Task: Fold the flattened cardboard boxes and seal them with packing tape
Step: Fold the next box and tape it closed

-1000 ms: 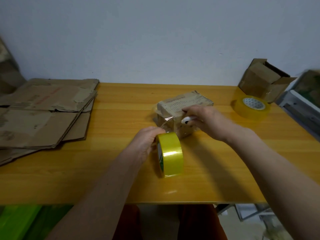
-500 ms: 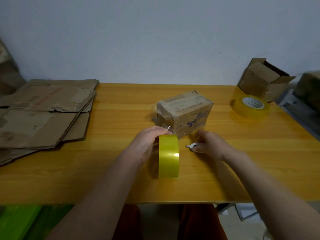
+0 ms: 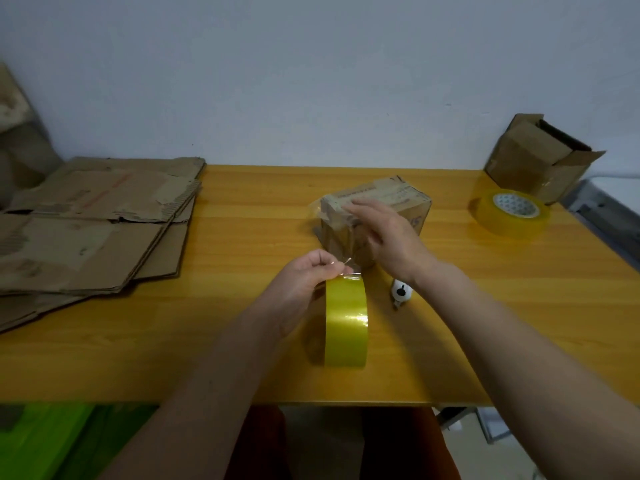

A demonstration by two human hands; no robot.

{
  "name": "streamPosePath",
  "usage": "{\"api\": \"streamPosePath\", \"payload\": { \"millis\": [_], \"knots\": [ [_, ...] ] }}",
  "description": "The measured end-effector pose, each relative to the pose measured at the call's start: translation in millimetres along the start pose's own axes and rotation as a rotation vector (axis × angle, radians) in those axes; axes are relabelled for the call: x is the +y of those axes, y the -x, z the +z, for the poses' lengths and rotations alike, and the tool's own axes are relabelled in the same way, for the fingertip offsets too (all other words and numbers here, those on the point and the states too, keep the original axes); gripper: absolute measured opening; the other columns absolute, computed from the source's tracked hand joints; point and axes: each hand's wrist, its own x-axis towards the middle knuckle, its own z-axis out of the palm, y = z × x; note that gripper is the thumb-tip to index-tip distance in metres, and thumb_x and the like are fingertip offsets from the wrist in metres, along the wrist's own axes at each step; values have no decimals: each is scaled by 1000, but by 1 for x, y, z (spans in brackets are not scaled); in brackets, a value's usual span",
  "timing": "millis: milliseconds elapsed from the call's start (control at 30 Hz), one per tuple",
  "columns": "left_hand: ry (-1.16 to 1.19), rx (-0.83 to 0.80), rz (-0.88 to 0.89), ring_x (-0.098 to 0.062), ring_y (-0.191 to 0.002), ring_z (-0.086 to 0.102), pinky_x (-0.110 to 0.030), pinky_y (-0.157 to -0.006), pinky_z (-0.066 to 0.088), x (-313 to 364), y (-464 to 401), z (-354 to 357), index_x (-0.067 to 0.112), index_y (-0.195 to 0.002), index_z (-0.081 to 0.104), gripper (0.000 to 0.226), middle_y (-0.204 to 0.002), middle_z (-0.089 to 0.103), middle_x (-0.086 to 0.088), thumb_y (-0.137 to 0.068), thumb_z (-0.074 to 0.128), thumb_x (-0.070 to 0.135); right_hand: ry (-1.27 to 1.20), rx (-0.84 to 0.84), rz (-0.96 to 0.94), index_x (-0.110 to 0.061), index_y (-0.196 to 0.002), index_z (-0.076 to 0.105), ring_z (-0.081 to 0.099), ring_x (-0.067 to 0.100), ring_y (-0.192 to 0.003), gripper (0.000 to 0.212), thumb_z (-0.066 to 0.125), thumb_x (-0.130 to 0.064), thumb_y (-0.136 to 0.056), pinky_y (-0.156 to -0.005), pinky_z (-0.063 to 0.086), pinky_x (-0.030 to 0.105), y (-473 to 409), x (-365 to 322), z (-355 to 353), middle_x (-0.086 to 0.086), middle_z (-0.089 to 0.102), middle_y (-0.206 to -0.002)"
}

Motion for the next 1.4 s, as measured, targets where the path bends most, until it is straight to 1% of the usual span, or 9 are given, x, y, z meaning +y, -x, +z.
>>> {"api": "streamPosePath", "payload": {
  "millis": [100,233,367,533,700,833,967,1233,1400],
  "knots": [
    [-62,46,87,-15,-73,54,-30,-72,42,-3,2,-1,15,-77,57,17,-86,60,-12,-92,59,8,-229,203,101,-9,-113,65,57,15,-104,21,58,-12,-93,-92,42,21,17,-18,-1,4,64,-111],
    [-145,90,184,-5,-66,56,-23,-68,44,-5,8,1,14,-79,59,14,-73,61,3,-92,60,9,-760,-63,442,-8,-84,67,57,9,-73,13,66,-20,-88,-72,45,23,46,-35,7,0,64,-77],
    [-313,301,331,1,-66,58,-12,-64,45,-1,14,6,4,-81,68,10,-89,63,-9,-82,74,11,-971,84,522,-14,-67,60,54,13,-71,22,66,-11,-88,-74,43,29,54,-36,19,2,60,-69],
    [-401,448,385,-5,-69,64,-17,-65,49,1,20,8,24,-78,75,8,-76,73,6,-77,80,18,-965,109,473,-9,-77,61,53,23,-82,16,62,-15,-92,-80,43,42,54,-42,24,23,61,-87],
    [-160,468,340,-4,-70,68,-12,-60,48,6,25,11,17,-89,72,13,-79,75,0,-81,74,7,-967,133,478,-8,-78,59,53,17,-77,16,60,-15,-93,-73,43,35,56,-47,23,11,61,-83],
    [-201,472,405,-10,-66,67,-20,-63,52,6,30,13,19,-99,54,29,-73,71,-2,-82,74,6,-929,147,465,-6,-79,59,54,16,-76,18,60,-18,-93,-72,44,35,56,-46,24,18,62,-84],
    [-392,378,531,-2,-65,60,-15,-64,50,6,32,10,22,-109,65,36,-77,68,3,-82,71,-1,-818,152,393,-2,-86,60,58,23,-86,18,57,-18,-95,-81,47,38,58,-42,22,15,65,-92],
    [-649,465,586,-4,-66,58,-10,-64,47,9,29,8,12,-97,76,23,-82,68,7,-76,79,5,-619,194,204,-10,-86,58,54,2,-101,9,55,-8,-94,-87,41,14,62,-41,26,8,59,-105],
    [-685,520,595,-7,-65,60,-24,-66,54,8,32,12,13,-86,77,12,-79,69,4,-76,79,9,-526,207,123,-11,-86,58,51,3,-103,9,57,-5,-92,-83,39,7,62,-41,23,7,56,-107]
  ]
}}
